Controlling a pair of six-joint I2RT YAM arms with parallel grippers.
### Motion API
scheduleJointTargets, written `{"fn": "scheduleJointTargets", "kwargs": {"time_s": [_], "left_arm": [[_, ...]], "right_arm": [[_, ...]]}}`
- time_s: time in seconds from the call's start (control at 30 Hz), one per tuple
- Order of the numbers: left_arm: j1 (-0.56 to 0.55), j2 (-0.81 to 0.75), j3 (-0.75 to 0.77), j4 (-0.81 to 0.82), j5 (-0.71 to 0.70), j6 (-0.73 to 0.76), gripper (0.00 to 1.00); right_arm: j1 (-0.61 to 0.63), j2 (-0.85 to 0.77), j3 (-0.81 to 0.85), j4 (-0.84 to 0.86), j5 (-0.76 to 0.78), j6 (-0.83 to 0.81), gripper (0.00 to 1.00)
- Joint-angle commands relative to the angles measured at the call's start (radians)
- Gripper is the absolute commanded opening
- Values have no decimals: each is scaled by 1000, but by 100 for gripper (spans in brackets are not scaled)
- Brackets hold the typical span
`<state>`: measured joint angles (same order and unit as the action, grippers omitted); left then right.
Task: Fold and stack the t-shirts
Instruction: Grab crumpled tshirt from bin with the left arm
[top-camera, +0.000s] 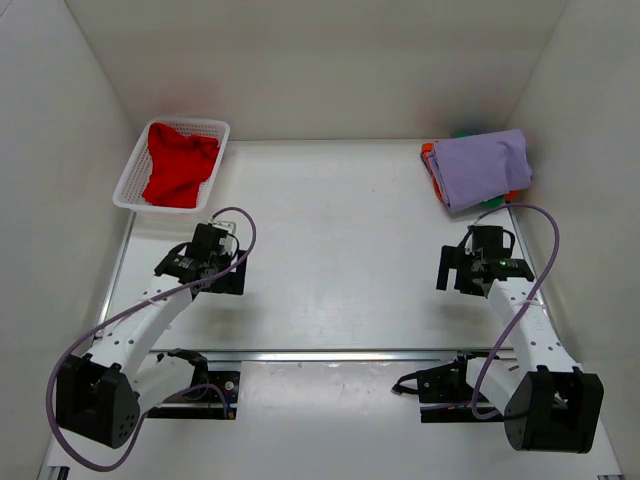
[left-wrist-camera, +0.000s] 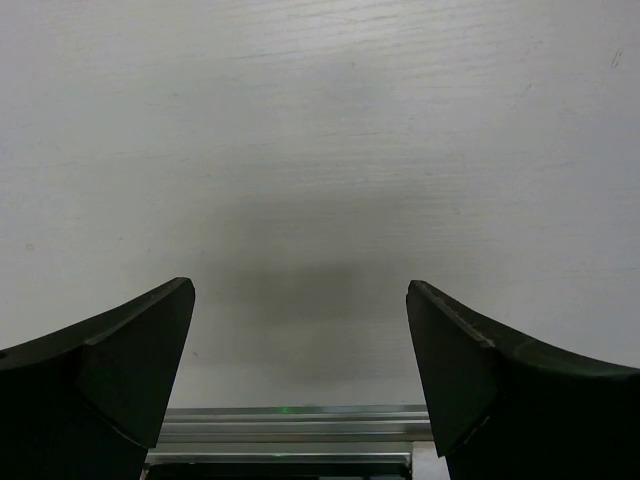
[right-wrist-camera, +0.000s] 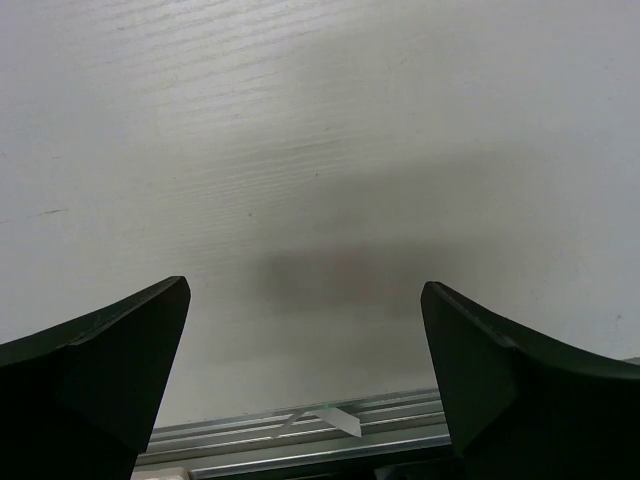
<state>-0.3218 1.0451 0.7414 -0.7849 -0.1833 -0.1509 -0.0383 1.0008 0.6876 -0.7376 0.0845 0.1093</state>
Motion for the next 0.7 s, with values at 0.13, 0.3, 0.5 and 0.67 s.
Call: {"fn": "scheduleJointTargets", "kwargs": {"time_s": [0.13,0.3,0.5,0.67], "left_arm": [[26,-63,-23,16,24,17,99],[53,-180,-27,21,33,19,99],[63,-218,-30,26,76,40,99],[20,-203,-30,16,79,54,24]], "right_arm": [[3,-16,3,12,-6,1,99],[11,-51,-2,12,-9,1,100],[0,-77,3,14,-28,-8,98],[31,-57,6,15,-28,-2,97]]}}
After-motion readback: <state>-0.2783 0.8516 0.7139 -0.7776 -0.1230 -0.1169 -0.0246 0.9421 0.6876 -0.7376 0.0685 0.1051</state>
